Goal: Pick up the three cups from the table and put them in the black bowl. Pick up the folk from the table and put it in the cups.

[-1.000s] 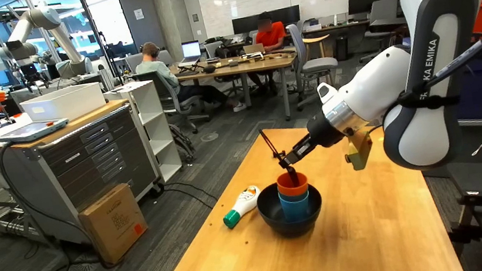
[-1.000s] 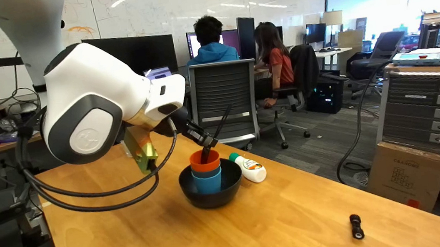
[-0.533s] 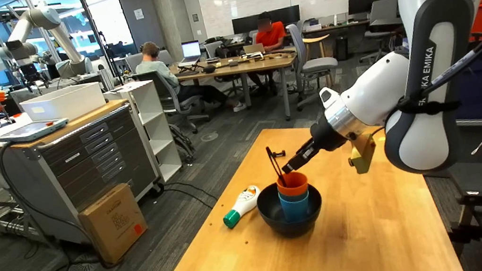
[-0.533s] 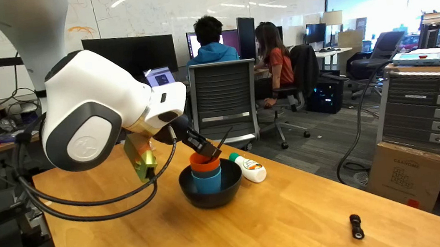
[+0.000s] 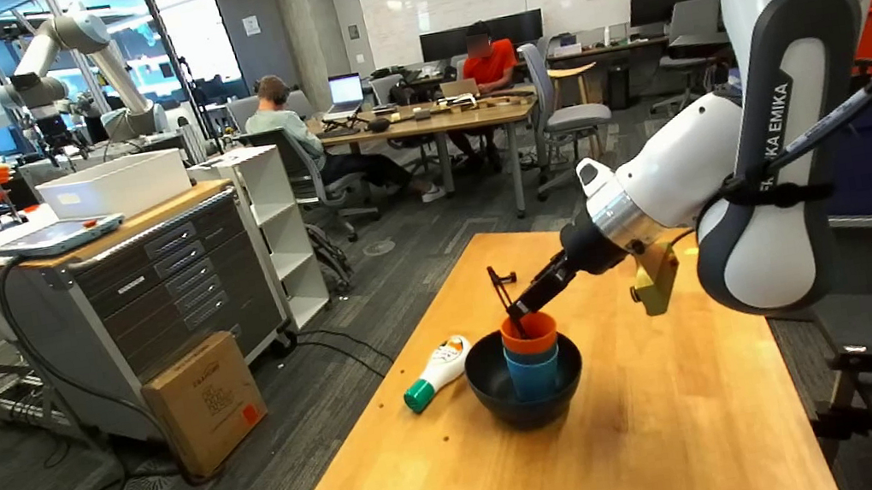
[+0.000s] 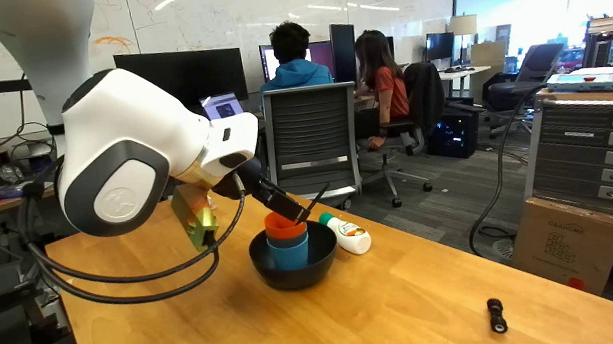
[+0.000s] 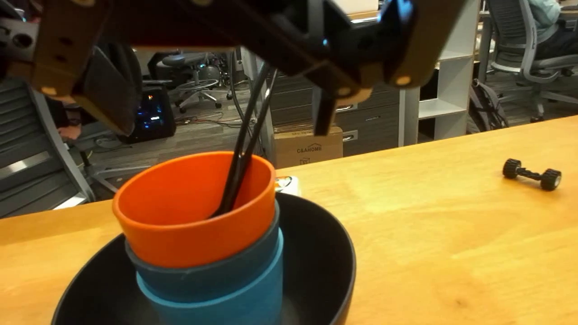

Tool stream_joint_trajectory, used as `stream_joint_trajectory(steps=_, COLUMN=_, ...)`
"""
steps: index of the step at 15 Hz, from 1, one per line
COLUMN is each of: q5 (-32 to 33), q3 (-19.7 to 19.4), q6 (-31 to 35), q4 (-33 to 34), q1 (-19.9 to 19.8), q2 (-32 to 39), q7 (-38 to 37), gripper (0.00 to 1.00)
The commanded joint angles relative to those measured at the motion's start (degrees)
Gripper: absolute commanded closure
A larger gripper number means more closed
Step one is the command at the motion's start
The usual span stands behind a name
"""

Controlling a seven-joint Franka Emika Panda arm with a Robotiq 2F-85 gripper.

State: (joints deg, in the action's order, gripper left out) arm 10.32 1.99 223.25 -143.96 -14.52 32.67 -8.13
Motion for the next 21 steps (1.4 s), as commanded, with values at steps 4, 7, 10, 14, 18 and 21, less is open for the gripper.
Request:
stream_joint_trajectory(steps=4, q5=19.15, q3=7.26, q6=-11.75, q4=-5.26, q1=-8.28, q2=-11.50, q7=-12.93, gripper=0.00)
stream_joint_trajectory(steps=7, q5=33.27, q3=20.76, q6=-22.73, q4=-5.63, q1=-21.32, q2=-13.99, q7=-22.81, gripper=0.00)
stream_joint_trajectory(steps=10, q5=47.69, q3=33.20, q6=-30.54, q4=-4.57, q1=-33.94, q2=-9.70, q7=-33.45, gripper=0.00)
stream_joint_trajectory(steps=14, q5=49.76, q3=48.26, q6=-42.35, q4=-6.95, q1=-50.46, q2=-5.04, q7=-32.88, gripper=0.00)
stream_joint_trajectory(steps=18, q5=40.35, q3=63.37, q6=-53.32, q4=-6.81, q1=-67.15, q2=-4.29, q7=-26.95, gripper=0.00)
stream_joint_trajectory(steps=21, q5=42.16, q3=61.16, q6=-51.94, q4=-6.83, q1=-65.52, q2=-5.07, q7=-28.46, gripper=0.00)
